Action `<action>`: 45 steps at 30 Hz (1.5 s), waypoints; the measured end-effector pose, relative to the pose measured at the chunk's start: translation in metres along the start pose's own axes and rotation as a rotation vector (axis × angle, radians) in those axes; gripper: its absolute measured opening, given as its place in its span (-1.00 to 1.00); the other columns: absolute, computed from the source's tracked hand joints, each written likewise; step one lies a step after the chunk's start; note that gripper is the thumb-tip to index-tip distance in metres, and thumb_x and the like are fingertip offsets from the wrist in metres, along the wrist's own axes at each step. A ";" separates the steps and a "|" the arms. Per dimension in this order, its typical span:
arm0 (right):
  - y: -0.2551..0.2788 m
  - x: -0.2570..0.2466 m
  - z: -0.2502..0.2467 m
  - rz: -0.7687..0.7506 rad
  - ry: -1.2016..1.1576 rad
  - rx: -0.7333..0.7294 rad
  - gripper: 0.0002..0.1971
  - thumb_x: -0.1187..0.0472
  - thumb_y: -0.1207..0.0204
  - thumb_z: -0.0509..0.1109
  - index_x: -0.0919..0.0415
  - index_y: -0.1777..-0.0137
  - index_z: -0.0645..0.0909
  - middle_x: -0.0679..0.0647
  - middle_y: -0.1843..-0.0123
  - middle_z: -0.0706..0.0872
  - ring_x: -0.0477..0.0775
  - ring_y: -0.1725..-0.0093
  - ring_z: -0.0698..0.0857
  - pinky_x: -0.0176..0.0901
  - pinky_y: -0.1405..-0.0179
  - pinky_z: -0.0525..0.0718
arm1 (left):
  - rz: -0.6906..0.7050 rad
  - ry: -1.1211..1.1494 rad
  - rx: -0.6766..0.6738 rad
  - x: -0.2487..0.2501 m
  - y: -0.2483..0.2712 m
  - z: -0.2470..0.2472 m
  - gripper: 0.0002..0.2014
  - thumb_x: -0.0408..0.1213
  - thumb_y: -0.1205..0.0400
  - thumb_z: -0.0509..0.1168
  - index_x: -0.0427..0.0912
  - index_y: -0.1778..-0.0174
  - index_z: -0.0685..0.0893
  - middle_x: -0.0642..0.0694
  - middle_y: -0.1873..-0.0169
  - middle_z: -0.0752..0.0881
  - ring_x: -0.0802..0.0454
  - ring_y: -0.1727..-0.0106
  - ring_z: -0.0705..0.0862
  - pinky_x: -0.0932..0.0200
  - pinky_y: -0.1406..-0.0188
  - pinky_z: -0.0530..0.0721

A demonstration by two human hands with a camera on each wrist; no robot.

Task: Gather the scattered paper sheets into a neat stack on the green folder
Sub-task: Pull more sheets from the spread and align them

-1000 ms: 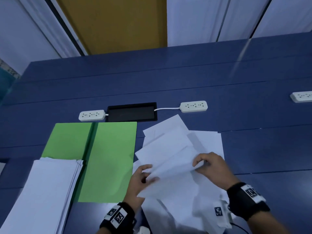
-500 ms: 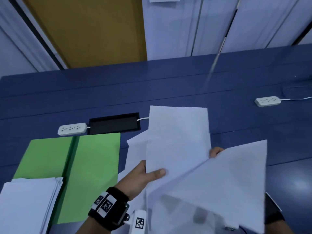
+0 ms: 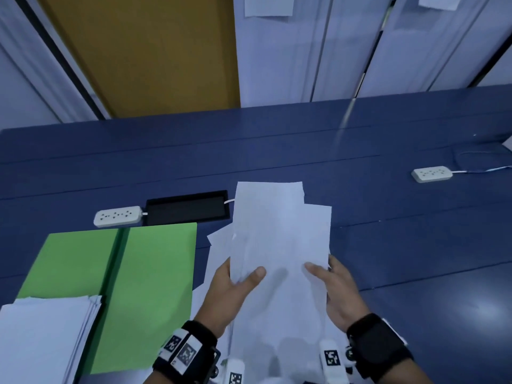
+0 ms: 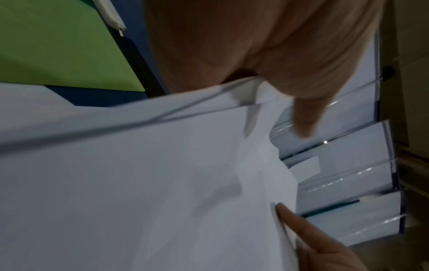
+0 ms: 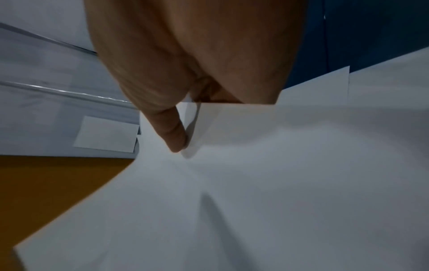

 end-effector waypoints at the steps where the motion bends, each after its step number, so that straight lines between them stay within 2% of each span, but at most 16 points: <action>1: 0.003 -0.002 0.005 0.016 0.023 -0.050 -0.66 0.32 -0.70 0.47 0.26 -0.46 0.68 0.21 -0.37 0.83 0.30 -0.40 0.78 0.36 -0.57 0.60 | 0.004 -0.045 0.044 -0.002 -0.003 -0.003 -0.74 -0.23 -0.68 0.51 -0.03 -0.28 0.73 0.14 -0.14 0.87 0.11 -0.26 0.81 0.14 -0.24 0.72; 3: 0.008 -0.006 0.011 -0.012 0.086 -0.105 -0.69 0.30 -0.74 0.42 0.24 -0.44 0.73 0.17 -0.39 0.83 0.23 -0.44 0.77 0.35 -0.63 0.54 | 0.020 -0.107 0.130 0.000 -0.005 -0.008 -0.80 -0.39 -0.69 0.46 -0.06 -0.18 0.78 0.10 -0.06 0.89 0.02 -0.19 0.85 0.11 -0.15 0.77; 8: 0.021 -0.052 0.026 -0.336 0.182 -0.119 -0.71 0.35 -0.77 0.37 0.22 -0.43 0.73 0.13 -0.36 0.84 0.19 -0.41 0.79 0.21 -0.45 0.69 | 0.223 0.017 0.215 0.041 0.000 -0.017 -0.71 -0.60 -0.59 0.47 -0.12 -0.07 0.79 0.13 0.07 0.91 0.20 -0.02 0.87 0.27 -0.04 0.79; 11: 0.022 -0.064 0.028 -0.395 0.176 -0.124 -0.71 0.35 -0.73 0.41 0.25 -0.41 0.73 0.14 -0.33 0.86 0.17 -0.35 0.82 0.09 -0.35 0.77 | 0.293 0.043 0.183 0.054 -0.004 -0.022 -0.74 -0.54 -0.59 0.50 -0.20 -0.15 0.80 -0.01 -0.04 0.90 0.10 -0.11 0.86 0.28 -0.12 0.77; 15: 0.006 -0.041 0.033 -0.341 0.268 -0.086 -0.75 0.36 -0.73 0.45 0.22 -0.36 0.76 0.09 -0.26 0.89 0.11 -0.30 0.84 0.09 -0.31 0.77 | 0.156 -0.042 0.109 0.040 -0.021 -0.015 -0.77 -0.39 -0.62 0.53 -0.15 -0.18 0.81 -0.01 -0.04 0.91 0.03 -0.12 0.87 0.04 -0.15 0.79; 19: 0.006 -0.039 0.039 -0.365 0.266 -0.047 -0.78 0.36 -0.76 0.41 0.19 -0.31 0.79 0.07 -0.20 0.91 0.10 -0.23 0.87 0.09 -0.22 0.76 | 0.160 -0.032 0.158 0.037 -0.024 -0.009 -0.84 -0.38 -0.67 0.48 -0.10 -0.13 0.81 0.05 0.00 0.91 0.03 -0.09 0.88 0.25 0.03 0.80; 24: 0.027 -0.076 0.035 -0.542 0.246 -0.107 -0.79 0.36 -0.73 0.44 0.24 -0.29 0.81 0.10 -0.23 0.90 0.18 -0.28 0.85 0.05 -0.28 0.81 | 0.345 0.015 0.146 0.070 -0.014 -0.010 -0.80 -0.51 -0.62 0.48 -0.30 -0.15 0.79 -0.05 -0.01 0.91 0.10 -0.04 0.87 0.32 -0.02 0.76; 27: 0.018 -0.065 0.026 -0.476 0.248 -0.119 -0.76 0.40 -0.68 0.50 0.27 -0.30 0.79 0.13 -0.24 0.89 0.19 -0.29 0.85 0.07 -0.31 0.80 | 0.268 -0.027 0.121 0.061 -0.019 -0.012 -0.83 -0.54 -0.58 0.51 -0.28 -0.05 0.79 0.10 0.26 0.88 0.27 0.23 0.83 0.38 0.14 0.74; 29: 0.005 -0.042 0.021 -0.362 0.265 -0.064 -0.77 0.41 -0.64 0.54 0.26 -0.25 0.81 0.14 -0.19 0.91 0.23 -0.26 0.86 0.20 -0.36 0.79 | 0.165 -0.075 0.086 0.042 -0.027 -0.015 -0.81 -0.49 -0.61 0.51 -0.26 -0.11 0.81 0.02 0.12 0.91 0.13 0.07 0.88 0.08 -0.06 0.85; 31: -0.003 -0.025 0.017 -0.286 0.295 -0.009 -0.81 0.40 -0.63 0.55 0.24 -0.20 0.83 0.13 -0.14 0.92 0.27 -0.24 0.86 0.33 -0.38 0.76 | 0.093 -0.129 0.044 0.025 -0.033 -0.015 -0.77 -0.42 -0.65 0.49 -0.18 -0.22 0.80 -0.04 -0.09 0.90 -0.01 -0.16 0.86 -0.23 -0.33 0.76; 32: -0.005 -0.024 0.017 -0.288 0.304 -0.004 -0.83 0.39 -0.65 0.53 0.24 -0.18 0.83 0.12 -0.13 0.92 0.24 -0.21 0.87 0.33 -0.35 0.77 | 0.091 -0.135 0.029 0.020 -0.033 -0.015 -0.76 -0.40 -0.67 0.47 -0.11 -0.24 0.79 -0.02 -0.13 0.89 0.01 -0.21 0.85 -0.23 -0.37 0.74; 34: -0.001 -0.034 0.018 -0.327 0.298 -0.034 -0.84 0.39 -0.69 0.49 0.23 -0.19 0.83 0.10 -0.13 0.92 0.15 -0.18 0.88 0.19 -0.27 0.80 | 0.120 -0.125 0.034 0.022 -0.030 -0.013 -0.75 -0.40 -0.69 0.45 -0.05 -0.26 0.76 0.05 -0.16 0.87 0.09 -0.24 0.82 0.01 -0.31 0.75; 37: 0.011 -0.051 0.020 -0.372 0.255 -0.109 -0.81 0.37 -0.70 0.48 0.22 -0.24 0.83 0.10 -0.18 0.91 0.14 -0.23 0.87 0.05 -0.26 0.79 | 0.169 -0.068 0.070 0.032 -0.021 -0.014 -0.73 -0.47 -0.68 0.44 -0.13 -0.27 0.75 0.03 -0.15 0.88 0.14 -0.20 0.83 0.27 -0.17 0.74; 39: 0.007 -0.042 0.019 -0.328 0.258 -0.116 -0.80 0.37 -0.66 0.52 0.22 -0.24 0.82 0.12 -0.18 0.91 0.17 -0.23 0.87 0.09 -0.28 0.80 | 0.121 -0.065 0.055 0.024 -0.021 -0.015 -0.73 -0.46 -0.66 0.47 -0.17 -0.27 0.77 -0.01 -0.15 0.88 0.07 -0.21 0.84 0.15 -0.24 0.76; 42: -0.007 -0.004 0.015 -0.189 0.369 -0.038 -0.81 0.30 -0.58 0.62 0.16 -0.17 0.84 0.05 -0.11 0.93 0.14 -0.16 0.89 0.30 -0.35 0.78 | -0.010 -0.205 0.044 -0.009 -0.022 -0.017 -0.72 -0.24 -0.60 0.57 -0.09 -0.22 0.79 0.02 -0.12 0.89 0.05 -0.19 0.84 -0.16 -0.33 0.75; 45: -0.012 0.020 0.002 -0.144 0.420 0.047 -0.89 0.24 -0.62 0.58 0.12 -0.11 0.85 -0.05 -0.04 0.93 0.04 -0.10 0.89 0.30 -0.34 0.78 | -0.062 -0.358 0.126 -0.040 -0.015 -0.016 -0.68 0.02 -0.59 0.53 -0.09 -0.14 0.80 0.06 0.02 0.90 0.17 -0.03 0.85 -0.08 -0.22 0.80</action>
Point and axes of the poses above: each hand's wrist, its own y-axis away from the middle knuckle, its own z-axis out of the palm, x = y × z, the point moved 3 cm from there along -y, towards the middle knuckle
